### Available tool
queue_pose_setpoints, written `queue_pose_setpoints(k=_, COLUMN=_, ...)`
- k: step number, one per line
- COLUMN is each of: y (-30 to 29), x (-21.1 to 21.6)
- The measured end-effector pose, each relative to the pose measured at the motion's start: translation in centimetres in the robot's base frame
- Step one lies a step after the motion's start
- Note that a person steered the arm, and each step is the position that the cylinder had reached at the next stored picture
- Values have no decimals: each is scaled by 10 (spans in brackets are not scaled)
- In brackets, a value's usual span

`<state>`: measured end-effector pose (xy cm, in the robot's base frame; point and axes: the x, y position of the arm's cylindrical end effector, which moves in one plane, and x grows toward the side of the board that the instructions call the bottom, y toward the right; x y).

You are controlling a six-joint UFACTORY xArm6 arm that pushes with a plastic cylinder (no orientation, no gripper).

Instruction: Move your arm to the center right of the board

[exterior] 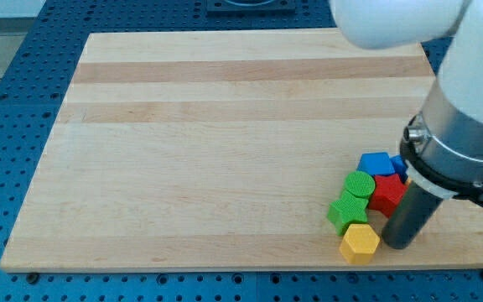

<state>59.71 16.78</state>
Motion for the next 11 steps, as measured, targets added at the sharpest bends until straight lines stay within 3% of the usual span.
queue_pose_setpoints(k=2, y=-53, x=-40)
queue_pose_setpoints(k=4, y=-210, x=-77)
queue_pose_setpoints(k=5, y=-236, x=-107)
queue_pose_setpoints(k=6, y=-220, x=-166)
queue_pose_setpoints(k=7, y=-128, x=-213)
queue_pose_setpoints(k=8, y=14, x=-225)
queue_pose_setpoints(k=9, y=151, x=-206)
queue_pose_setpoints(k=11, y=177, x=-167)
